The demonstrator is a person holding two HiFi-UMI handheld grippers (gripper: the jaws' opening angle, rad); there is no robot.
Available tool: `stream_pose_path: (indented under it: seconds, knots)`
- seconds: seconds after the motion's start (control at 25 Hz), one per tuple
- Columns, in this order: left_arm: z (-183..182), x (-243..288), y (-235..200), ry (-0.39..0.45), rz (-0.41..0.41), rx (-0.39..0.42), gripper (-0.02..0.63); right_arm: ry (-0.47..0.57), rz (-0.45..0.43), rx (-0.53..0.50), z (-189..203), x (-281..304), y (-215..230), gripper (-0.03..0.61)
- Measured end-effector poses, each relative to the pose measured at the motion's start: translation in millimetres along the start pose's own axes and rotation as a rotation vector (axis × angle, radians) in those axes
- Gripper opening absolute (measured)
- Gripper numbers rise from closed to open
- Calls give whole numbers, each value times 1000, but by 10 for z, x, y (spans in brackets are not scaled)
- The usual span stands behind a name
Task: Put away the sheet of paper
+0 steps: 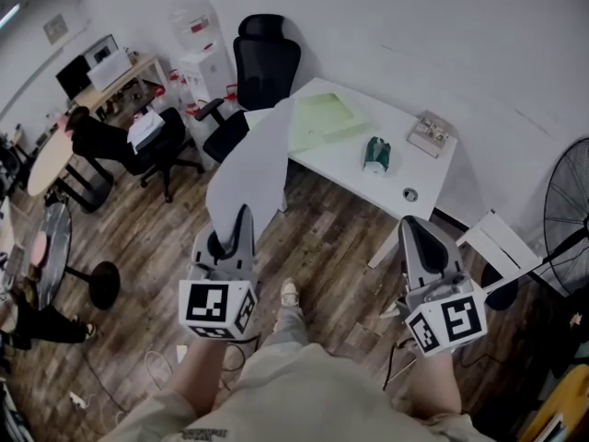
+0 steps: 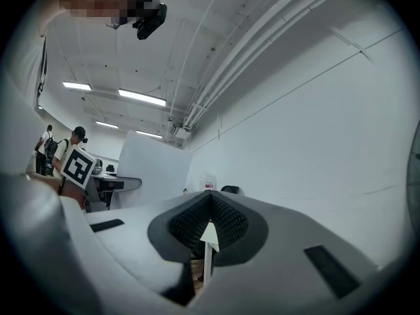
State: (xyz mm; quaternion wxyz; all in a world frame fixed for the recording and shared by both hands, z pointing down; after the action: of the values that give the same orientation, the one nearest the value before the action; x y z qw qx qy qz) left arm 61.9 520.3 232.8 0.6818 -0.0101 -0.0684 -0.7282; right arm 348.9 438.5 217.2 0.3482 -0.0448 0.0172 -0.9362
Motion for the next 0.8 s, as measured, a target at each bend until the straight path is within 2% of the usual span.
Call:
stream_pose_path:
  seconds: [0.16, 0.4, 0.8]
  knots:
    - [42, 131, -48, 1, 8, -22, 20, -11, 6, 1, 33, 105, 49, 23]
    - [103, 442, -303, 18, 42, -154, 20, -34, 14, -6, 64, 427, 106, 23]
    - [238, 1335, -846, -34, 104, -253, 20, -73, 19, -7, 67, 1338, 276, 23]
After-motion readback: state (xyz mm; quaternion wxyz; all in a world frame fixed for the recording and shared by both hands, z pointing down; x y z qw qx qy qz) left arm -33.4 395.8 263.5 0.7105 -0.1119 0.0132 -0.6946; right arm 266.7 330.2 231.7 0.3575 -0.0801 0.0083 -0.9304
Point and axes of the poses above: the fingertips, and each gripper's own axes: x forward along the fingers, y to its right, z out of its underside, the point moved 7 cm from there along -x, backward along the fingers, and after that the axes turned 8 degrees about -y, right-handed, at the moved point
